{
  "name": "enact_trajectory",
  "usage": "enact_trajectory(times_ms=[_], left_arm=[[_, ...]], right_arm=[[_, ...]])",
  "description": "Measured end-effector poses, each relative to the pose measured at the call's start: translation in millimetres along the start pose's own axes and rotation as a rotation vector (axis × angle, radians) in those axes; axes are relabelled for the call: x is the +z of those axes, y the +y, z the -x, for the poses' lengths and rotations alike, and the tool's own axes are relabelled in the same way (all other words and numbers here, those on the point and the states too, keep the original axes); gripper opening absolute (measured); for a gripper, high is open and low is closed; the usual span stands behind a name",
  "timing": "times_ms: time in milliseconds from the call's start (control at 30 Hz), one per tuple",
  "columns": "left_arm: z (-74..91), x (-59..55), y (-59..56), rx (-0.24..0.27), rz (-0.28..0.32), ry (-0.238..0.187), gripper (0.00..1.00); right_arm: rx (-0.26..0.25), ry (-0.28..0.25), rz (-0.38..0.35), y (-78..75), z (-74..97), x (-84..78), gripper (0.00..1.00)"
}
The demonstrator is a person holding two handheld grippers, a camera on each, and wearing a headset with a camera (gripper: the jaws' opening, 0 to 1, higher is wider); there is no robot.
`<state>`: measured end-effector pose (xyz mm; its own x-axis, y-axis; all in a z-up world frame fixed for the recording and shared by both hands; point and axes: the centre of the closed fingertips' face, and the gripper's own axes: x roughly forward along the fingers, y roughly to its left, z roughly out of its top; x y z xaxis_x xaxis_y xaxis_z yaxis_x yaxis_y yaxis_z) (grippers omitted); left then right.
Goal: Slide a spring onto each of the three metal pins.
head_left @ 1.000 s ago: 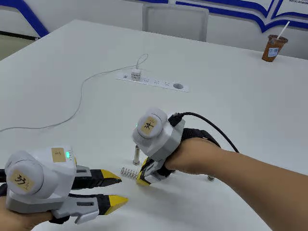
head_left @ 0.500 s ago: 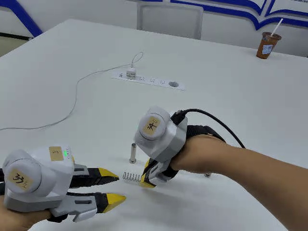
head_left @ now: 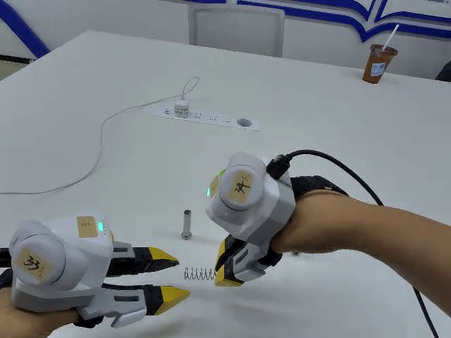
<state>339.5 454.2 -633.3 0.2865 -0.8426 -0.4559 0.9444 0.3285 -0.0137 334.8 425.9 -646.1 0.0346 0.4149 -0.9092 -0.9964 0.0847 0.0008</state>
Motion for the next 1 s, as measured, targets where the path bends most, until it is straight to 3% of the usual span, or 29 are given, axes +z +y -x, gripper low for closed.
enact_trajectory(times_ms=[533,1000], left_arm=[[-5.4,8.7,-17.3,-0.067,-0.020,-0.024,0.22],[-5.6,10.7,-22.7,-0.088,-0.030,-0.029,0.12]], right_arm=[[0.042,-0.055,0.121,13.4,11.3,10.2,0.12],[0.050,-0.073,0.165,17.3,13.7,12.1,0.12]])
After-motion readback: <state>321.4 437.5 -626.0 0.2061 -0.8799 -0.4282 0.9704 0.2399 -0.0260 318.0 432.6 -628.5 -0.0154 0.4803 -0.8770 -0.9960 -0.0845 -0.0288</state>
